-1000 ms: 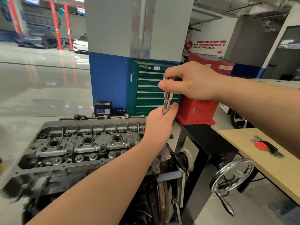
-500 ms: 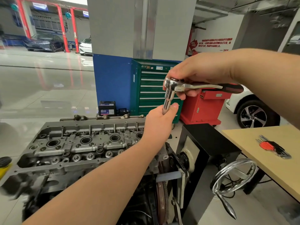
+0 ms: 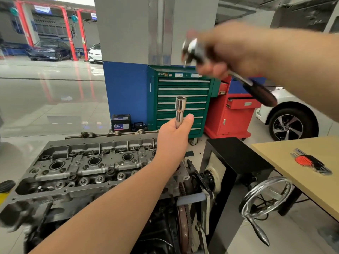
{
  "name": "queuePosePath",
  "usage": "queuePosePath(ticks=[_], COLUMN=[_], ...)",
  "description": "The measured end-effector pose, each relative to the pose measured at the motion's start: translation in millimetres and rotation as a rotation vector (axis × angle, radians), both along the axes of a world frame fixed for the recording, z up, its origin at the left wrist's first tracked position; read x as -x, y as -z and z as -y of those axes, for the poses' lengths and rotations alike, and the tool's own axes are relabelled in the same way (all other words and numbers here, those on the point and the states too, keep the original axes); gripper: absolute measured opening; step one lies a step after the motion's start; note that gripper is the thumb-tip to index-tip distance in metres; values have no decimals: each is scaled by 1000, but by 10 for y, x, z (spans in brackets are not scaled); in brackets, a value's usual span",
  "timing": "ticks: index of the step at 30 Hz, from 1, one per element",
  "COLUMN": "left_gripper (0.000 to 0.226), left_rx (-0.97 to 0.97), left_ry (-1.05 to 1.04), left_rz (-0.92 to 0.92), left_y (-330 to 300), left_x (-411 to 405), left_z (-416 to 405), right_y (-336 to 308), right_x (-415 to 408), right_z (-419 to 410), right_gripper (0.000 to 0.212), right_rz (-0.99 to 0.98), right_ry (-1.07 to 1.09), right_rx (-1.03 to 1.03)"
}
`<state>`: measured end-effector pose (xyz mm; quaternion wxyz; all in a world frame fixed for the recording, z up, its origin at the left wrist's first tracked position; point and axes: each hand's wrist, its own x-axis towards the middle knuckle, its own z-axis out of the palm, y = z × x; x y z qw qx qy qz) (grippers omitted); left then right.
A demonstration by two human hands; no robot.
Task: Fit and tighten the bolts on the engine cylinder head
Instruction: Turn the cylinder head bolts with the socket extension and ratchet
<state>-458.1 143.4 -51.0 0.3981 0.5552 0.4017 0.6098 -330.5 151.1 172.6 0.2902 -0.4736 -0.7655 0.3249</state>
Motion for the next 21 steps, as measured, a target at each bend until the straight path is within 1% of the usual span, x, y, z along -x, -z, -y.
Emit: queuePosePath(ticks=[1,2,3,5,6,7,10,12,14,16,19,21], left_gripper=[47,47,48,48,48,48,46,47,49,48,48,46], left_rx=[-6,-16,-24,-21,-11,-3,-6,-17,-24,-24,-5,24], left_ry=[1,0,-2,-13,-21,-28,-39,-46,-65,-73,-60,-46], left_rz=[-13,-34,-56,-85,-87,-81,-46,-68,-121,-135,-127,-75], left_y=[-1,1,3,-5,-16,-23,-30,-22,-18,-17,-15,-37], left_x=[-4,-13,-27,-50,-52,-45,-23,-29,-36,-42,-41,-34], left_z=[3,5,7,7,4,1,5,20,26,23,12,8], right_y=[-146,-263,-318,-222,-72,130,876,1354,1754,2070,2394,2581], right_x=[-70,-141,-205,-303,-342,-388,-562,-713,-894,-1071,-1240,-1298], right_z=[-22,-43,-54,-63,-77,-107,-231,-311,-406,-521,-682,-752], right_gripper=[30,36,42,51,51,47,29,29,31,33,36,39], right_rz=[-97,-129,-114,42,159,273,500,617,648,608,602,667], right_ry=[15,14,20,87,127,150,160,197,262,385,555,588], right_rx=[-26,-64,-114,-252,-310,-327,-236,-202,-178,-166,-191,-200])
